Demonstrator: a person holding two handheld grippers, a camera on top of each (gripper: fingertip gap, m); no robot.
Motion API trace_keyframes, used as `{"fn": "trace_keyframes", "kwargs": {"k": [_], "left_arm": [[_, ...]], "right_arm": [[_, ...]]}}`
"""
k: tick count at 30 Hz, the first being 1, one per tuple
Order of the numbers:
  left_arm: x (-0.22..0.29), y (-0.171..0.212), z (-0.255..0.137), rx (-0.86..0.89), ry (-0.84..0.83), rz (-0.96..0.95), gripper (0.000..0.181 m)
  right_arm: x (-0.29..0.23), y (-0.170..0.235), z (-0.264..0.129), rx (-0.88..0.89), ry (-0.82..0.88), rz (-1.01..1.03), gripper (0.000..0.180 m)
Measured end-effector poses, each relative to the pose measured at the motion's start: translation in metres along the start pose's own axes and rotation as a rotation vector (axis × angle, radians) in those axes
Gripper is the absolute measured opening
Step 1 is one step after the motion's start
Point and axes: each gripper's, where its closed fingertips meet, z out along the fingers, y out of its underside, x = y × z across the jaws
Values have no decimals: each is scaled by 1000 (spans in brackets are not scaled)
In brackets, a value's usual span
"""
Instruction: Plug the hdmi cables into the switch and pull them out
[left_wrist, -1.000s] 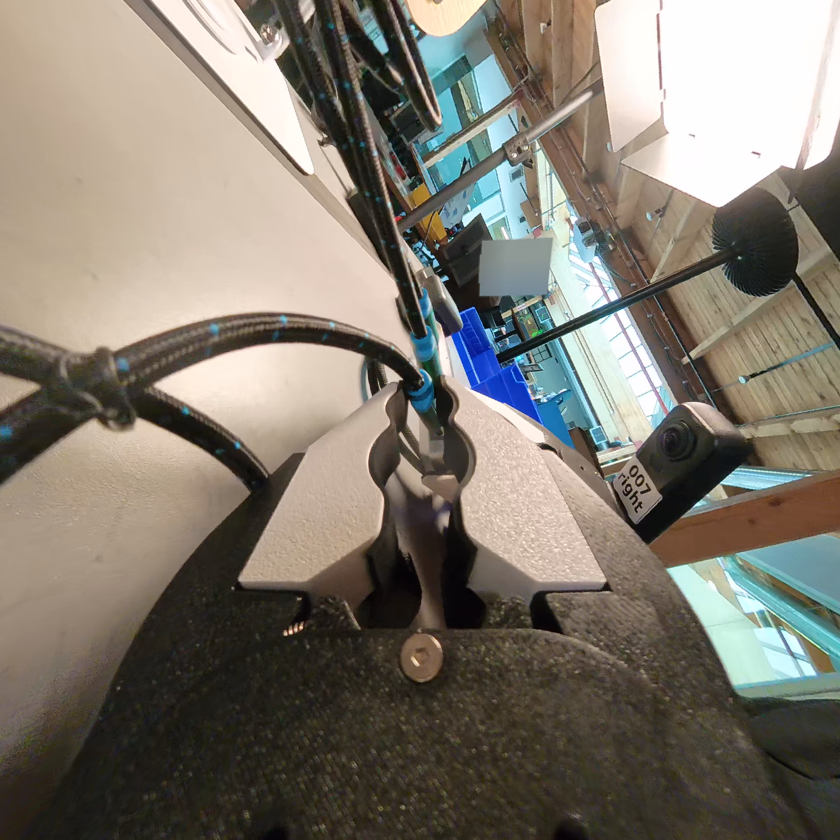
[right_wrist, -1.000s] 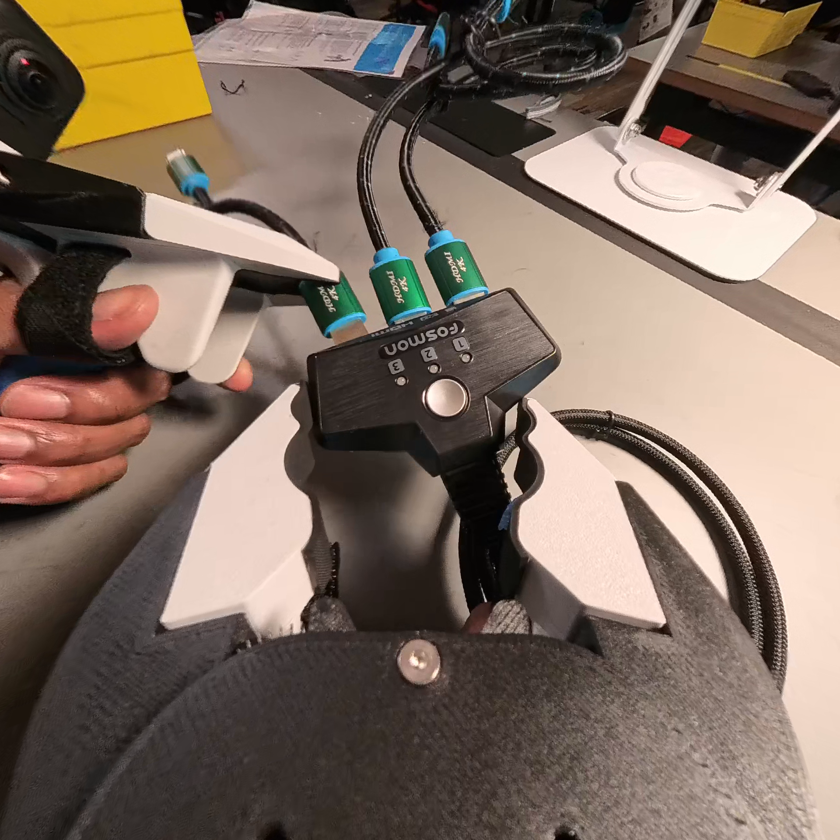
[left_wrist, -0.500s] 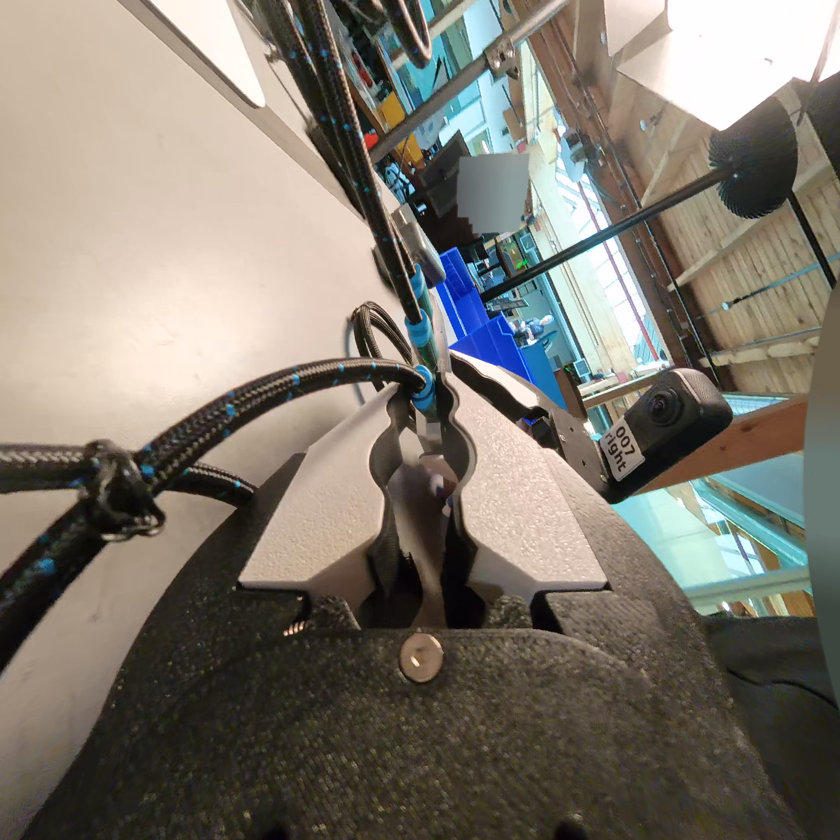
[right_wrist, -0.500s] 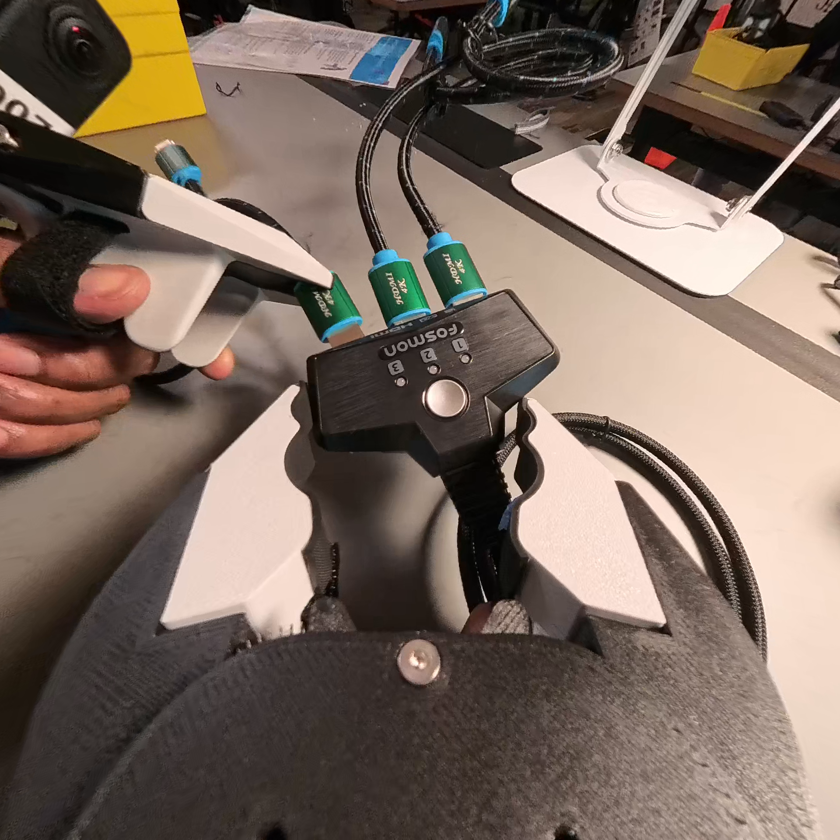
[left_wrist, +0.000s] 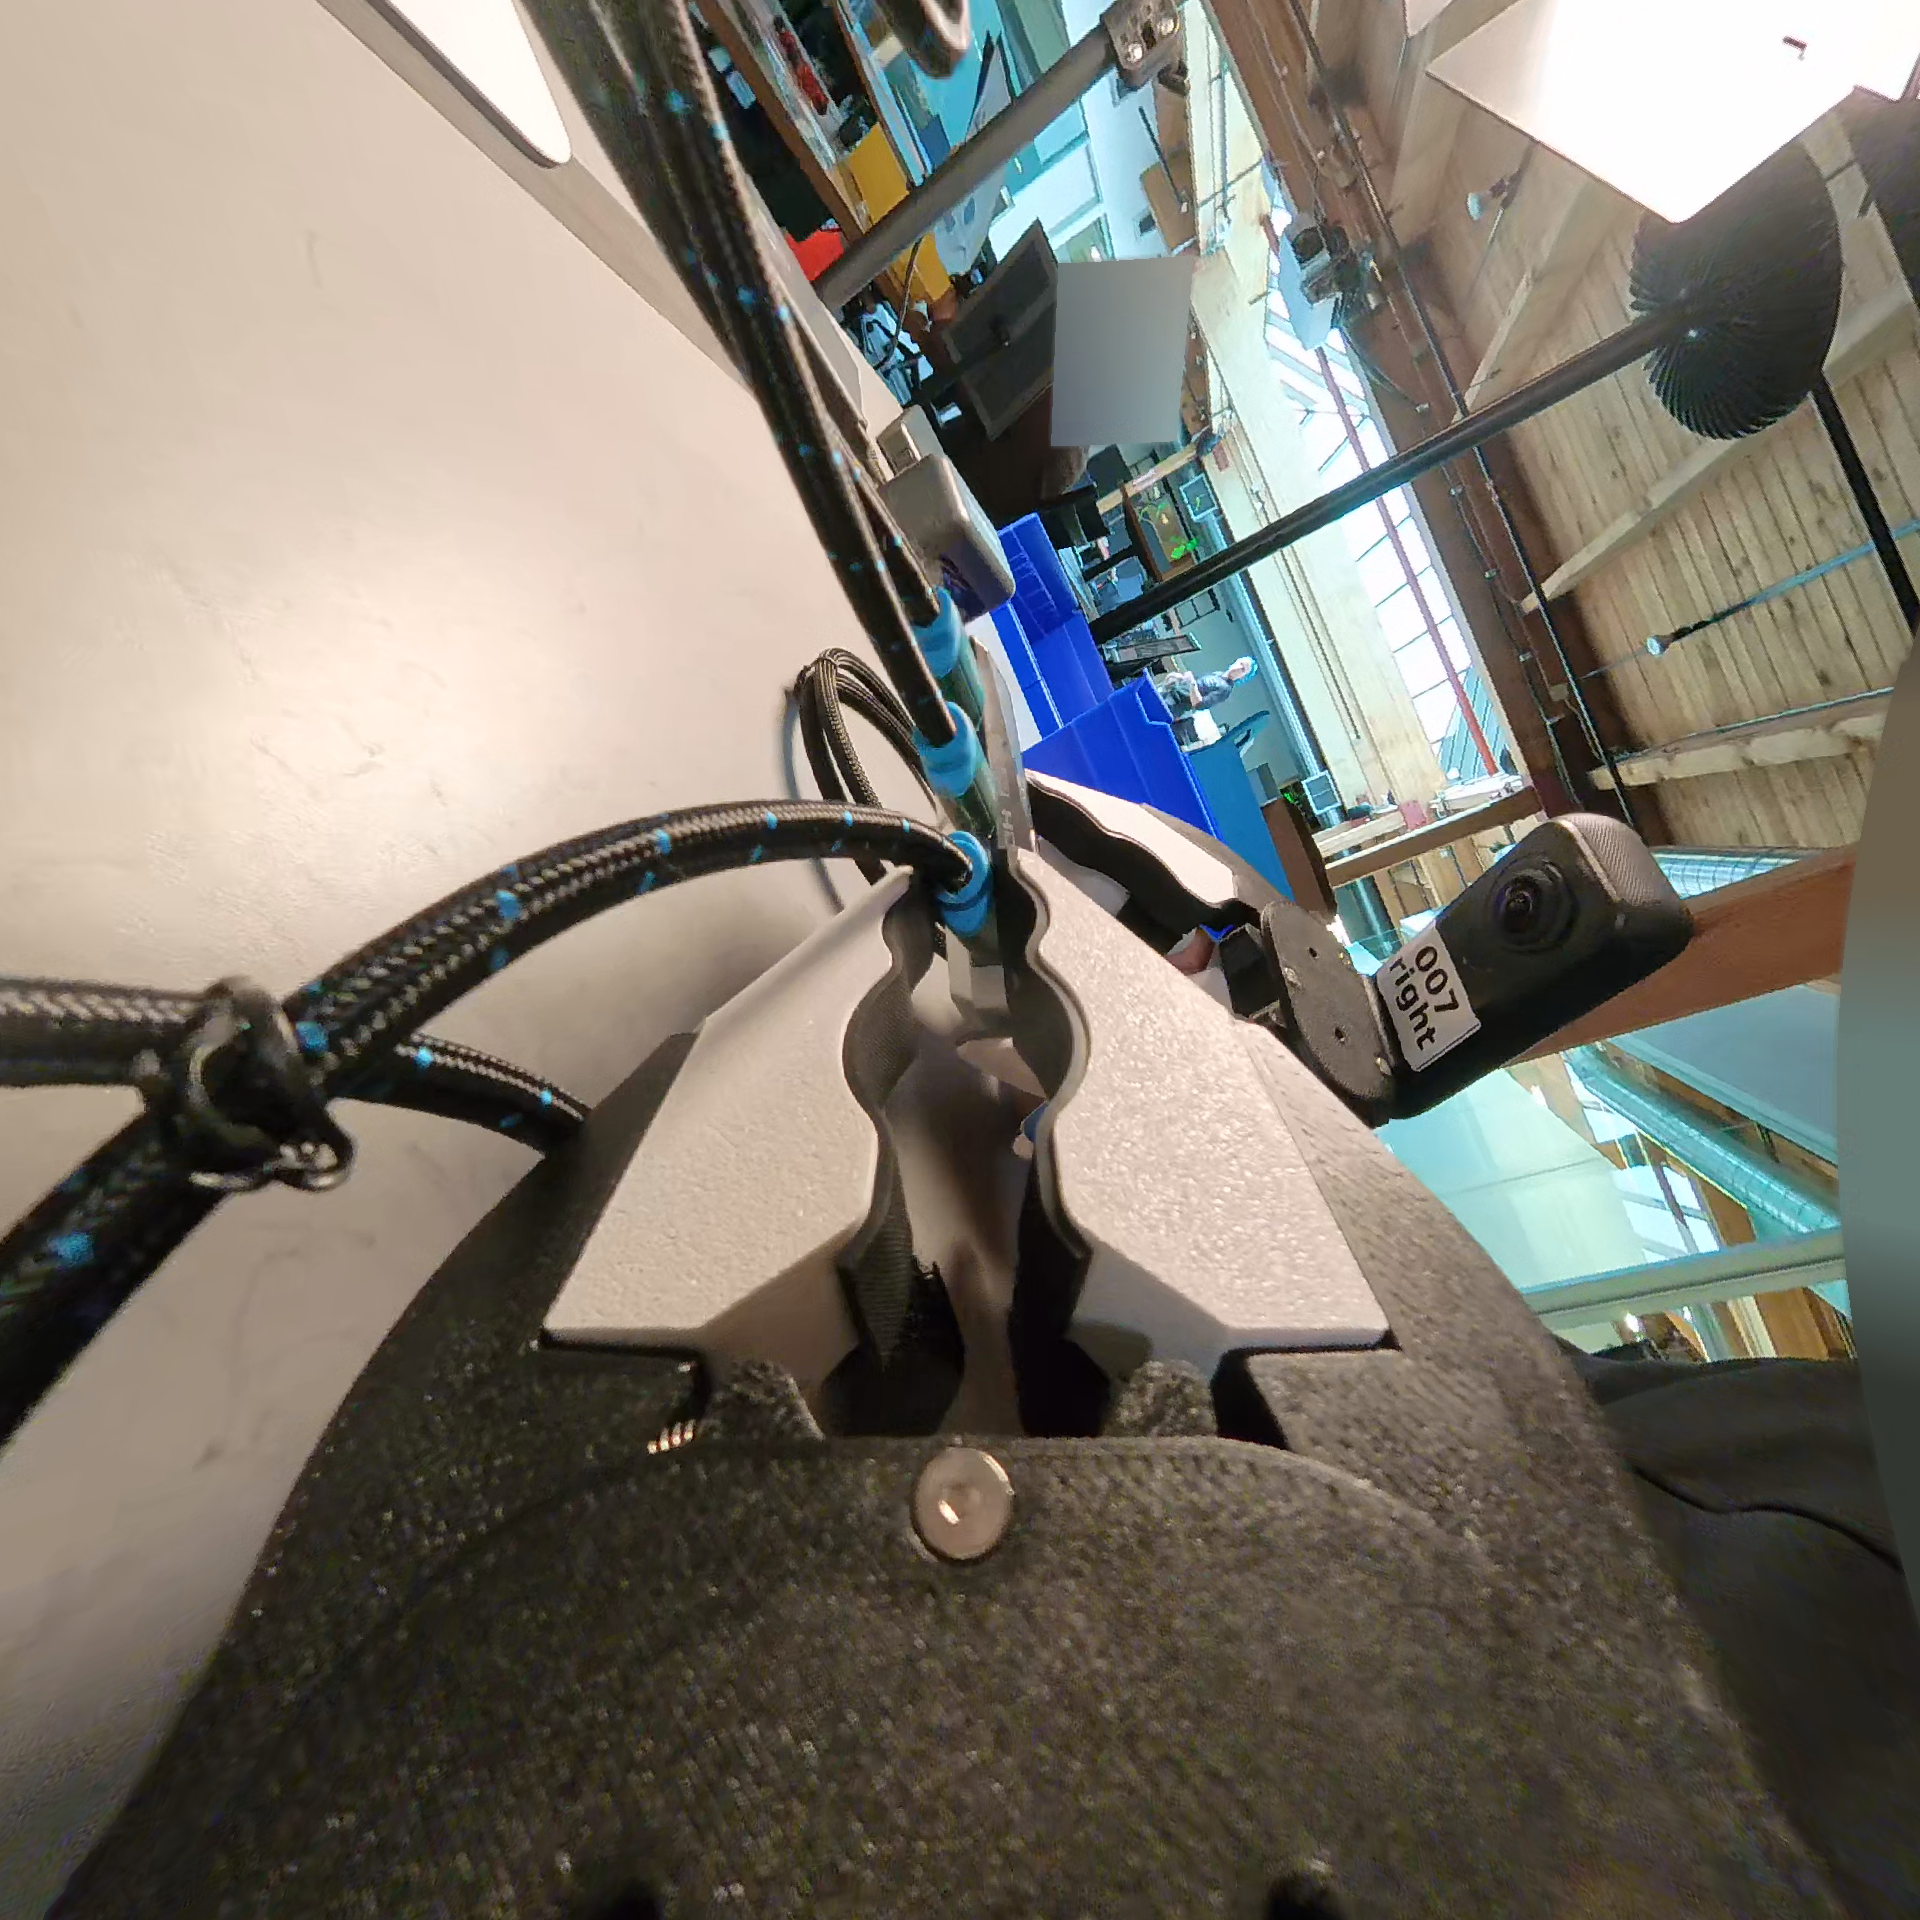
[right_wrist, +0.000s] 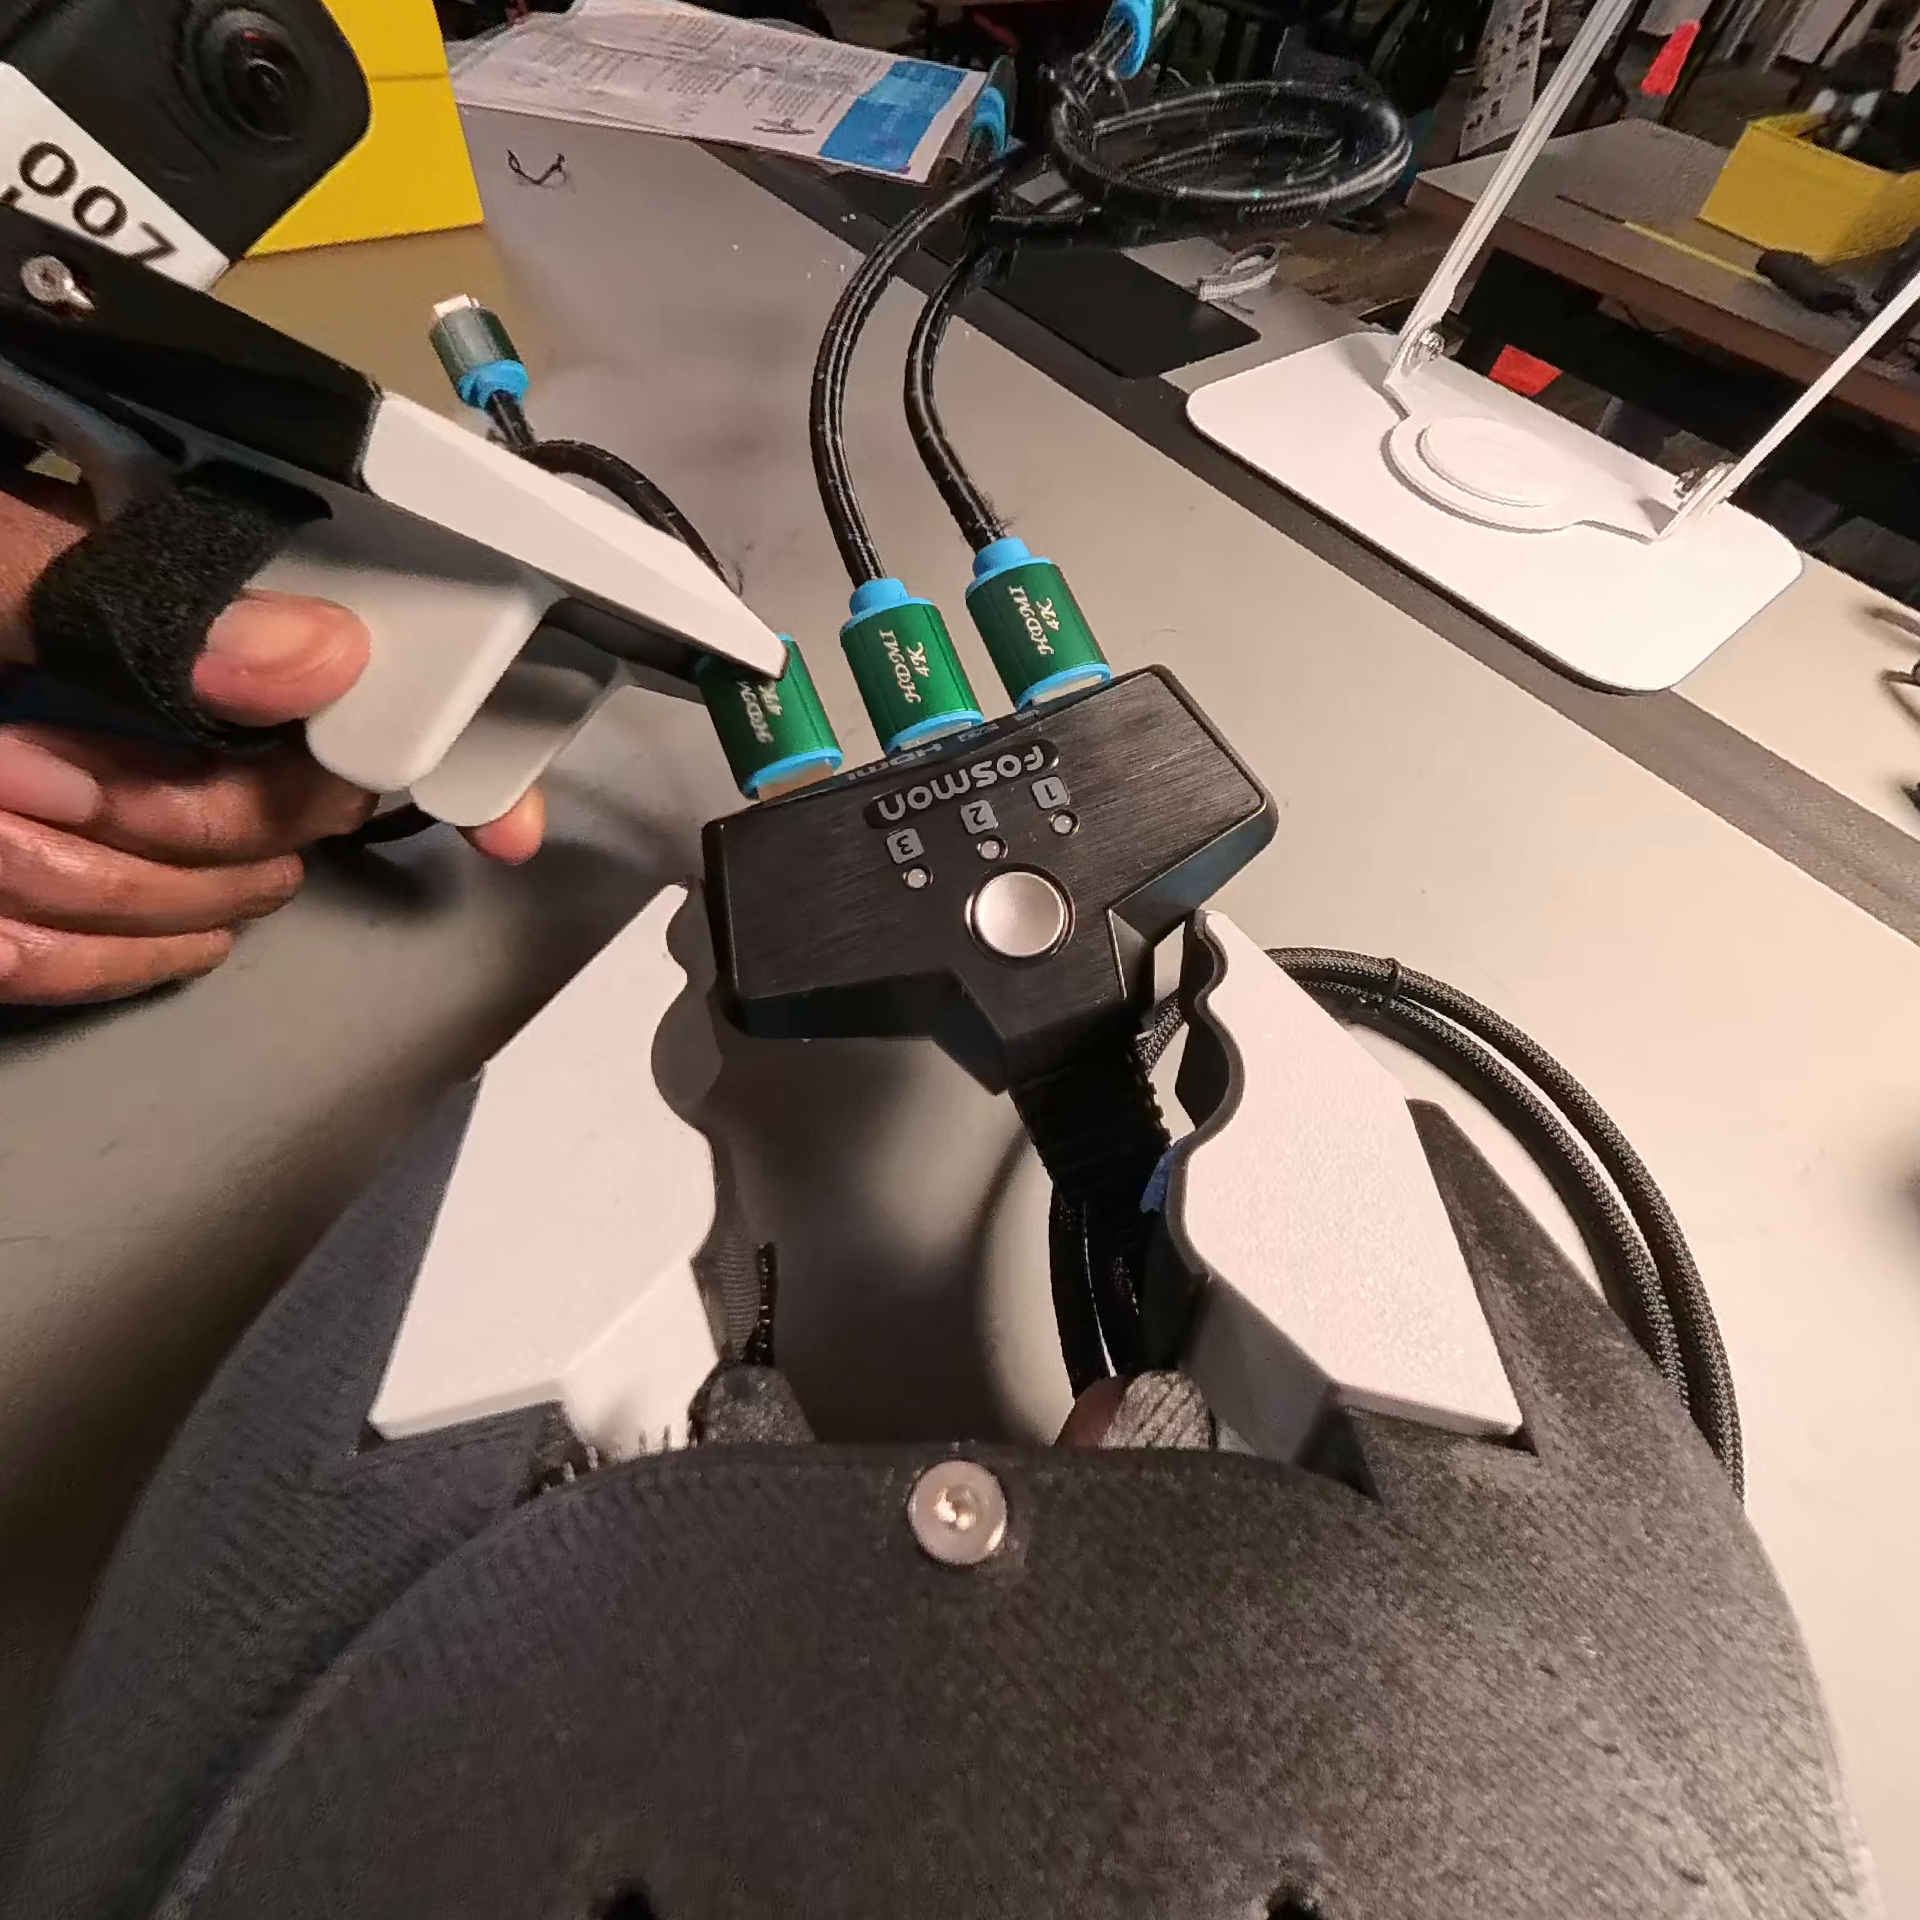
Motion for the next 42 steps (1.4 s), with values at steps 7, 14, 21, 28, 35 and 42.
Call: {"fn": "trace_keyframes", "kwargs": {"k": [7, 14, 21, 28, 35, 42], "left_arm": [[3, 3, 2, -8, 23, -17, 15], [2, 3, 2, 9, 1, 1, 15], [-4, -2, 2, 34, -26, 11, 14], [0, -8, -1, 66, 1, 14, 13], [9, -1, 2, 31, 27, 81, 14], [11, 5, 5, -13, 39, 77, 30]], "right_arm": [[0, -1, -1, 3, 0, 3, 90], [-1, 1, 1, -4, 13, 21, 91], [-2, 4, 4, -32, -2, 26, 91], [0, 13, -1, -152, -19, 7, 105], [-6, 20, -1, -238, -4, -21, 97], [2, 18, -9, -239, 67, -76, 83]]}}
